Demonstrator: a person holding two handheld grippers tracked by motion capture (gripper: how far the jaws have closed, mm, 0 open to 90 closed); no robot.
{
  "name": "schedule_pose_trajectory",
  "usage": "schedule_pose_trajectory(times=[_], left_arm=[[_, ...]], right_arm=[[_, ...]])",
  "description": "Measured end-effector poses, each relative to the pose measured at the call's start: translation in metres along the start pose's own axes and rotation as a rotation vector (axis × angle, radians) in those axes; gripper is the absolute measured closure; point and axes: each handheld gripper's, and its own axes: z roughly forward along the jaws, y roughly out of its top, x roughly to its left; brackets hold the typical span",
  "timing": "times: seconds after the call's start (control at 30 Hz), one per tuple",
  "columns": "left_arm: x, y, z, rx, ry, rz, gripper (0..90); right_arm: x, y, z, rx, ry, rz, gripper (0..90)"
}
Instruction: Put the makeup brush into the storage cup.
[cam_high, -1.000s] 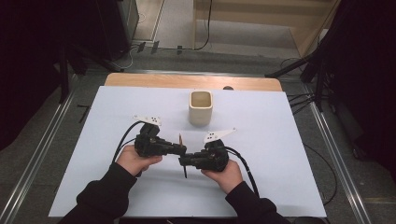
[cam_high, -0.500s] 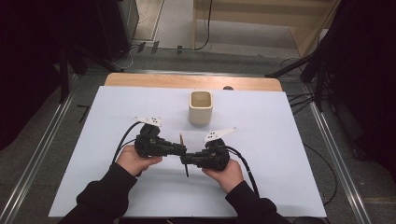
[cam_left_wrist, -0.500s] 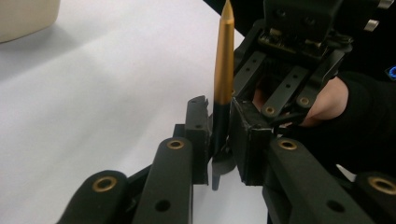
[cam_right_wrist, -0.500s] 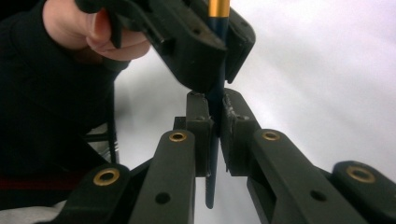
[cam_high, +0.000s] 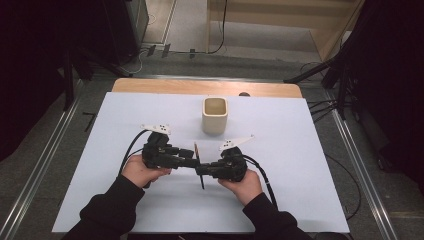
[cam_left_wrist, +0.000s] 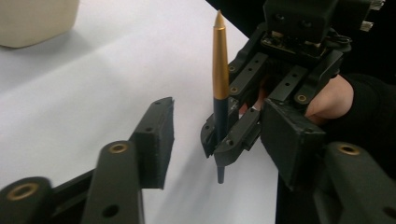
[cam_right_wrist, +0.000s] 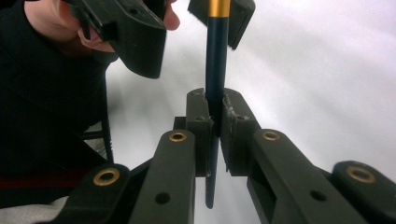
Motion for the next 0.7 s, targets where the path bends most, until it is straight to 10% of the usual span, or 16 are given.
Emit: schedule_pose_trajectory(times=[0.7], left_arm=[[0.007, -0.009, -0.014, 0.007, 0.061, 0.004, 34.8]], right_arm=[[-0.006, -0.001, -0.003, 0.020, -0.015, 0.027, 83.7]])
